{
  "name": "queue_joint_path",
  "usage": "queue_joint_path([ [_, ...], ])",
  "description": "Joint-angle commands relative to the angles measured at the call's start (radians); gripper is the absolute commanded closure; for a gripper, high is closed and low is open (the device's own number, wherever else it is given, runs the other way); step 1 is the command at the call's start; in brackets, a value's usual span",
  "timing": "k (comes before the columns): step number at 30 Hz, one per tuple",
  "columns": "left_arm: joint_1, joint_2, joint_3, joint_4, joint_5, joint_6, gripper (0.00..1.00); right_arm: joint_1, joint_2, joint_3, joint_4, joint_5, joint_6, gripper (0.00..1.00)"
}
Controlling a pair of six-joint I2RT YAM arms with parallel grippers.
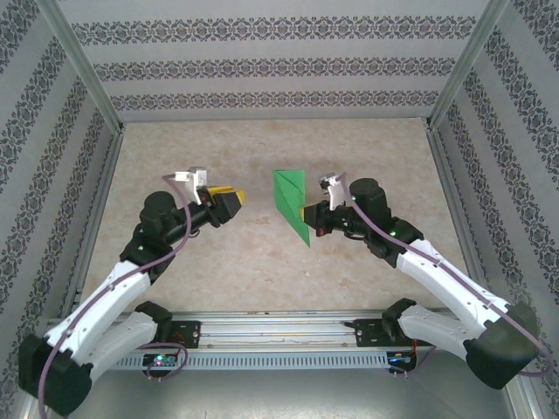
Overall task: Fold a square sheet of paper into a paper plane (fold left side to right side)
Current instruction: Turn over the paper at the center of the table.
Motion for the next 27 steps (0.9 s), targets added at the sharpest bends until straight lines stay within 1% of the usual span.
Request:
queue_joint_path([
  [1, 0.010, -0.108, -0.005, -0.227, -0.235, 0.128, 0.40, 0.092, 0.040, 0.099, -0.252, 0.440, -0.105, 1.00],
  [3, 0.010, -0.180, -0.013, -0.285, -0.332, 0.148, 0.40, 0.160, 0.104, 0.154, -0.330, 0.647, -0.101, 1.00],
  [7, 0.009, -0.291, -0.028, -0.361, -0.465, 0.165, 0.38, 0.251, 0.282, 0.279, -0.474, 0.950, -0.065, 1.00],
  [10, 0.010, -0.346, -0.034, -0.402, -0.528, 0.176, 0.38, 0.305, 0.432, 0.380, -0.556, 1.104, -0.048, 1.00],
  [13, 0.010, -0.382, -0.035, -0.428, -0.555, 0.186, 0.38, 0.349, 0.597, 0.472, -0.611, 1.214, -0.038, 1.00],
  [16, 0.010, -0.393, -0.031, -0.450, -0.559, 0.195, 0.38, 0.371, 0.760, 0.561, -0.665, 1.272, -0.015, 1.00],
  [20, 0.010, -0.391, -0.027, -0.470, -0.549, 0.200, 0.38, 0.379, 0.947, 0.666, -0.736, 1.294, 0.024, 1.00],
  [23, 0.010, -0.390, -0.030, -0.477, -0.541, 0.199, 0.38, 0.384, 1.052, 0.721, -0.772, 1.295, 0.049, 0.98],
  [27, 0.010, -0.384, -0.040, -0.471, -0.529, 0.190, 0.38, 0.389, 1.138, 0.769, -0.799, 1.233, 0.065, 0.91],
])
